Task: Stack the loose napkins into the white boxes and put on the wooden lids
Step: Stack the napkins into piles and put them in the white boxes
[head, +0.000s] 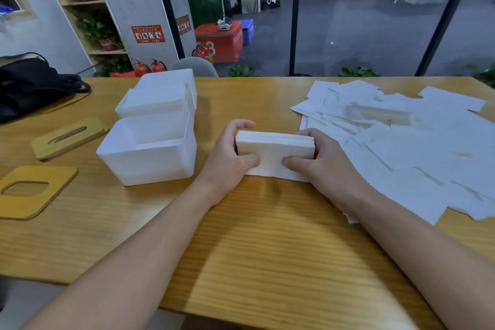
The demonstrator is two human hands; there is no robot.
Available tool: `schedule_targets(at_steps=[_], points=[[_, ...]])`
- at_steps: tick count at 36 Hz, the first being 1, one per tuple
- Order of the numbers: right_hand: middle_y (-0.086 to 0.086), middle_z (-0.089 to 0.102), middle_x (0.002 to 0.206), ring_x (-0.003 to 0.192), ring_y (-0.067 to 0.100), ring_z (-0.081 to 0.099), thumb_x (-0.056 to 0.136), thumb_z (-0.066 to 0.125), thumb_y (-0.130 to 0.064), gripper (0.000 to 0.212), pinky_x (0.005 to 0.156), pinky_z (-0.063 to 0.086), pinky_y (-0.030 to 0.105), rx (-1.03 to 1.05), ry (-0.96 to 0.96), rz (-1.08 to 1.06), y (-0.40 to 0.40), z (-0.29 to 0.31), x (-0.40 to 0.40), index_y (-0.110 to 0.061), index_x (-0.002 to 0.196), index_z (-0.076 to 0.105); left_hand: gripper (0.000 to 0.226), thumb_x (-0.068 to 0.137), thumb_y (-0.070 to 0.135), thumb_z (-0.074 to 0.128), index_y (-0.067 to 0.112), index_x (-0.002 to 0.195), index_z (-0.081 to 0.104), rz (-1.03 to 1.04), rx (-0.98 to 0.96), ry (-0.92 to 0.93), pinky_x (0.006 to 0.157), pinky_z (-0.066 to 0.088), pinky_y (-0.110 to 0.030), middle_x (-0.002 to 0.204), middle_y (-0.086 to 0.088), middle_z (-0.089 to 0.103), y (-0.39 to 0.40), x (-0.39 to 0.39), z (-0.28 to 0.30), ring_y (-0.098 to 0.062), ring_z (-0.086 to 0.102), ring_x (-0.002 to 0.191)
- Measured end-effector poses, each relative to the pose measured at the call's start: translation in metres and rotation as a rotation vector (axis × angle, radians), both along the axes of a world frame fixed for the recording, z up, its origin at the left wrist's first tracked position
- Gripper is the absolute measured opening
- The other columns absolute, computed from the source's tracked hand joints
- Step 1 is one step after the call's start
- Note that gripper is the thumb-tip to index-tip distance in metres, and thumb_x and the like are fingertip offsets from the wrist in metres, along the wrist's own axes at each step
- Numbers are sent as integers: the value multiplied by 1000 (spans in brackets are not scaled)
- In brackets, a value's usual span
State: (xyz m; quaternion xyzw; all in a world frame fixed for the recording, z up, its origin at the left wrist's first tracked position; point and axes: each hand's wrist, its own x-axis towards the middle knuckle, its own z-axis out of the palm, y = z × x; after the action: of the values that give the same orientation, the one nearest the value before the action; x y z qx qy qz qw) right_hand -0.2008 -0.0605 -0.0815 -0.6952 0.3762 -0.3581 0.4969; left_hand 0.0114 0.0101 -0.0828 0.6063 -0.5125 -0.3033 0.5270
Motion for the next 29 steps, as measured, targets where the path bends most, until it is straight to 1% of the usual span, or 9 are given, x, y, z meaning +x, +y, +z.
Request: schedule_targets(at_steps=[4,9,12,14,17,20,23,26,29], points=[[2,78,99,94,26,75,93,79,-14,23,84,60,52,-57,34,23,-4,2,-6,-26,111,69,42,85,-1,75,26,116,65,-28,8,14,70,52,-37,92,-3,68,1,6,1,-15,64,83],[3,75,95,88,26,71,98,76,-17,17,74,54,38,-120,94,84,-3,4,-9,-27,109,68,27,90,2,77,19,102,60,-65,28,-11,63,39,-25,75,8,54,7,8,4,-12,48,70],[0,76,96,86,23,71,99,75,-17,16,76,56,42,-119,108,103,-3,5,-12,-28,109,68,23,93,12,80,20,104,62,-57,31,-14,70,45,-34,80,7,63,13,9,5,-14,55,75],[-2,79,99,90,21,75,99,76,-16,17,77,60,43,-97,82,95,-2,9,-13,-27,111,70,24,95,16,82,18,112,64,-48,31,18,79,53,-46,95,-2,77,21,9,7,-21,68,85],[-1,82,105,93,24,79,98,78,-18,26,72,57,39,-20,-4,83,3,15,-15,-27,120,68,28,102,15,78,15,125,63,-23,15,82,86,60,-50,107,-10,82,35,6,12,-29,76,93],[-3,82,109,96,23,79,97,82,-25,44,76,60,41,2,-24,58,10,22,-15,-34,134,59,37,105,22,73,30,137,57,34,3,76,75,60,-44,102,-4,82,51,4,16,-22,75,83],[-2,81,109,94,24,79,96,82,-33,48,83,63,52,20,-26,20,17,26,-10,-38,135,54,52,105,28,73,42,146,46,105,12,-33,73,67,-46,105,-2,80,70,7,19,-26,79,82],[1,77,109,95,28,77,97,79,-40,45,85,65,55,31,-28,-3,27,31,-5,-33,131,50,47,104,30,74,42,138,43,178,11,-85,61,63,-37,104,-3,76,89,16,22,-29,77,71],[8,67,118,90,29,76,100,78,-25,36,73,66,48,-12,-18,89,42,37,-1,-24,119,47,38,104,27,73,34,124,42,200,14,-36,56,55,-35,96,-8,76,106,27,28,-42,71,76]])
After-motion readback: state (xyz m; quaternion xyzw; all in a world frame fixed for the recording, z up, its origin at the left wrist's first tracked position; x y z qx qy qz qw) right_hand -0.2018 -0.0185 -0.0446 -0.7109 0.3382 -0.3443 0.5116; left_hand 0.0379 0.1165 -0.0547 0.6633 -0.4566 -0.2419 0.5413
